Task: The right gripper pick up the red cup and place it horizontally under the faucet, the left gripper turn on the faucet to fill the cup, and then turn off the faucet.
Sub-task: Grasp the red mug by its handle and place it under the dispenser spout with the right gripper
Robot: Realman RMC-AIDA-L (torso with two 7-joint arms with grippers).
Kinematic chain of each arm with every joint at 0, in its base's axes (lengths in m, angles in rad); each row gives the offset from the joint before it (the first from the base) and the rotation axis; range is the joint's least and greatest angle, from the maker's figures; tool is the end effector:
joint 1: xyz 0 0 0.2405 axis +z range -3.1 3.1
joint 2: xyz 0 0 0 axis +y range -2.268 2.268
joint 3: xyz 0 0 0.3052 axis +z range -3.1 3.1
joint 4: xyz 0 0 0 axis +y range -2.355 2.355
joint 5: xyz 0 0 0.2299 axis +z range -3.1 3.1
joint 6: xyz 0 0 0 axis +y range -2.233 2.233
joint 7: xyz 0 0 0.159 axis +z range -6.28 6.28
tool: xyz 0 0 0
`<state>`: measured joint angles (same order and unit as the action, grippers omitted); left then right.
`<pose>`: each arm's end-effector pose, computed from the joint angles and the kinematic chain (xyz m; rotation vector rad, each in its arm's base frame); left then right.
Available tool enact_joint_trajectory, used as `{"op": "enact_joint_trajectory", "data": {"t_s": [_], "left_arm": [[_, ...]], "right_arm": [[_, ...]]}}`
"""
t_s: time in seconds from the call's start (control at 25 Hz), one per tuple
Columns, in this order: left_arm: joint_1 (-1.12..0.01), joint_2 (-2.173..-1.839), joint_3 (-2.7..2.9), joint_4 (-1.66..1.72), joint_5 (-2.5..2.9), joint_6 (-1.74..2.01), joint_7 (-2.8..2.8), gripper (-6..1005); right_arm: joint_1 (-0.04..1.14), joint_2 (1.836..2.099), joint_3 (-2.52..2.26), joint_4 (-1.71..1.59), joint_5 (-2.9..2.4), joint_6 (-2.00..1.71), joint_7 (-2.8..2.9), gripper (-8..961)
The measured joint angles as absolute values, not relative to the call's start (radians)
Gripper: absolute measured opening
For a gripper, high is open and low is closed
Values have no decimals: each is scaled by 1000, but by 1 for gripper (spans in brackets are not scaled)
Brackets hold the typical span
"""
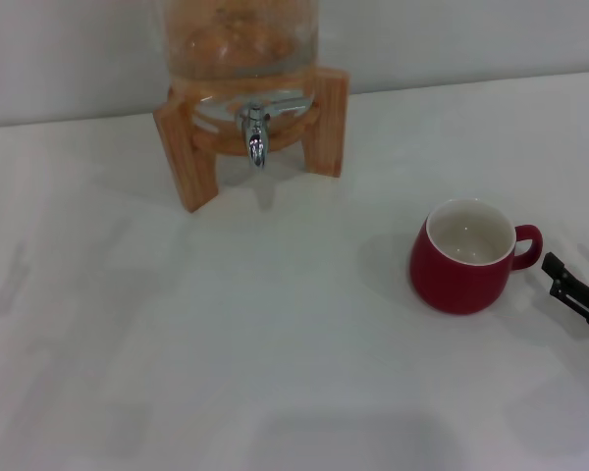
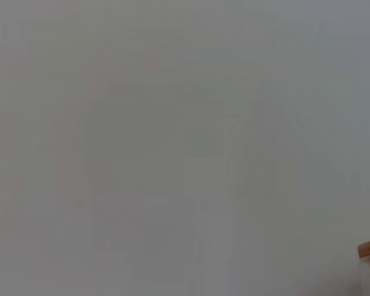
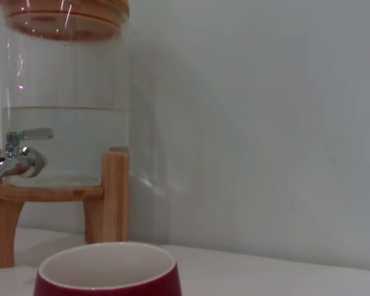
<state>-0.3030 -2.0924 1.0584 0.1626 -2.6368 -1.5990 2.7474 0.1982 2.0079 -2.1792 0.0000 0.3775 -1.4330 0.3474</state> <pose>-0.3702 0.3139 0.0046 -1.5468 -0.2966 -1.0242 0.4496 0.2467 -0.0279 -1.8047 0.5542 0.6484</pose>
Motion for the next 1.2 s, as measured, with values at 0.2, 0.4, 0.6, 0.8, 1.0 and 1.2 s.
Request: {"op": "enact_joint_trajectory", "data": {"t_s": [0.2, 0.4, 0.6, 0.8, 1.0, 1.2], "left_arm": [[-311, -2092, 1058, 163, -2637, -1598, 2747, 846], [-314, -2092, 1058, 163, -2637, -1597, 2747, 846], [-315, -2092, 1059, 163, -2637, -1597, 2747, 846], [-314, -2092, 1060, 163, -2637, -1597, 2747, 846], [-314, -2092, 1066, 163, -2637, -1597, 2747, 846], [-313, -2092, 1072, 163, -2637, -1597, 2747, 846]], "right_arm": [[201, 2008, -2180, -1, 372, -1415, 339, 857], [205, 2008, -2181, -7, 363, -1406, 327, 857], [208, 2008, -2190, -11, 362, -1395, 322, 858], [218, 2008, -2197, -13, 362, -1385, 321, 858], [228, 2008, -2205, -13, 362, -1379, 321, 858], [236, 2008, -2205, -12, 362, -1371, 321, 858]]}}
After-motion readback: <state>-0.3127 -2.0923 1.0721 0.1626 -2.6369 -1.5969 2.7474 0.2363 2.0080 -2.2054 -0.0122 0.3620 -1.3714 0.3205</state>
